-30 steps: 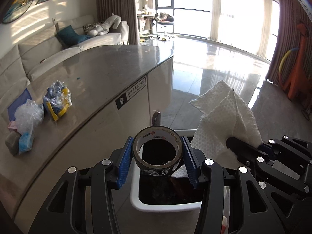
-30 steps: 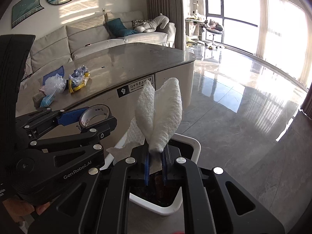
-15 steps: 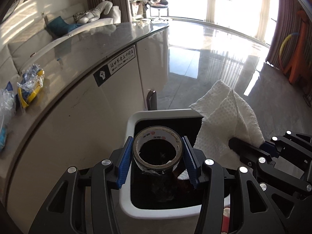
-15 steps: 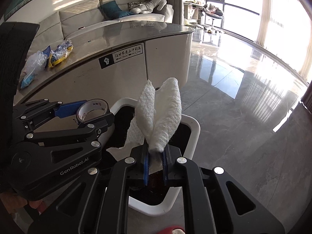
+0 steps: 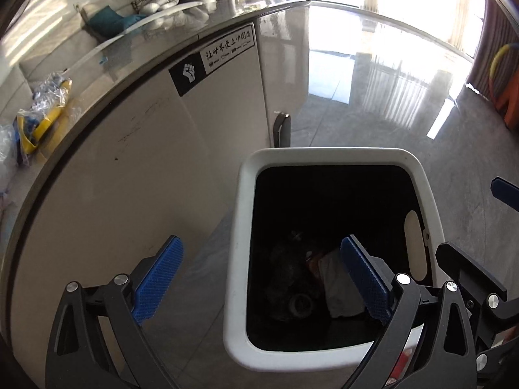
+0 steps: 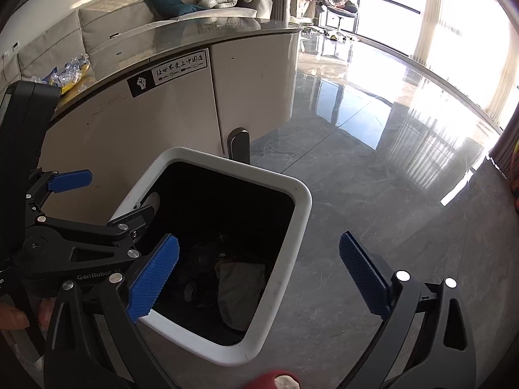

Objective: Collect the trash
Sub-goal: 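Carry tape and paper towel over the bin and open both tools, then return both tools to the table toward the grey sponge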

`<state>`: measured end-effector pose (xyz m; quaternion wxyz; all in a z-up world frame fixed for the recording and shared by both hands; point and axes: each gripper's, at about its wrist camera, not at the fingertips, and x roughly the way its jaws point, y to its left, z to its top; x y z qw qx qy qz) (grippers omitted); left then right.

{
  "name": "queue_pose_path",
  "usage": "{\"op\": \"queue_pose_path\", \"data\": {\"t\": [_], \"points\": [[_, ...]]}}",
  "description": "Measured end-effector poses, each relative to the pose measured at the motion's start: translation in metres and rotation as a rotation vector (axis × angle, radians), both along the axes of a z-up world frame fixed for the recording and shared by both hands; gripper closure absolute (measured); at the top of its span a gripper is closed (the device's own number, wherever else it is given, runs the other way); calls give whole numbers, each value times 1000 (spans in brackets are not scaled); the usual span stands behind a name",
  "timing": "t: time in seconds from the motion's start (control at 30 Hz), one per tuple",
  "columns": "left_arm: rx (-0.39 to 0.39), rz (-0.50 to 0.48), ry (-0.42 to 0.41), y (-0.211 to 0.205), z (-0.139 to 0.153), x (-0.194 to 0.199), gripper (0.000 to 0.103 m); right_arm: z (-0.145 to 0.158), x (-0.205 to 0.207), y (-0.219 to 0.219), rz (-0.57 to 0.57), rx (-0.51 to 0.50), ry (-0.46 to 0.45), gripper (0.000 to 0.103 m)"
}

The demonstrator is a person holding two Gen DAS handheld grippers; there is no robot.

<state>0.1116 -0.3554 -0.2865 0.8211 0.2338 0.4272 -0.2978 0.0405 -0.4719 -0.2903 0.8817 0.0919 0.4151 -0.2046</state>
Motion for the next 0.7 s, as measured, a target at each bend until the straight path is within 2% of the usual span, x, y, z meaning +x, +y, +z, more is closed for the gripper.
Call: {"op": "queue_pose_path", "data": {"t": [0.3,0.5,0.7], "points": [[-19,9,-35,12,22,-4,6,27,-8,4,8,-15,-96,4],[-71,47,-70,31,57,-1,6,52,-9,19,31,-13,-191,4],[-126,106,-121,66,91,4,6,75,0,41,94,-6,-242,4]]}}
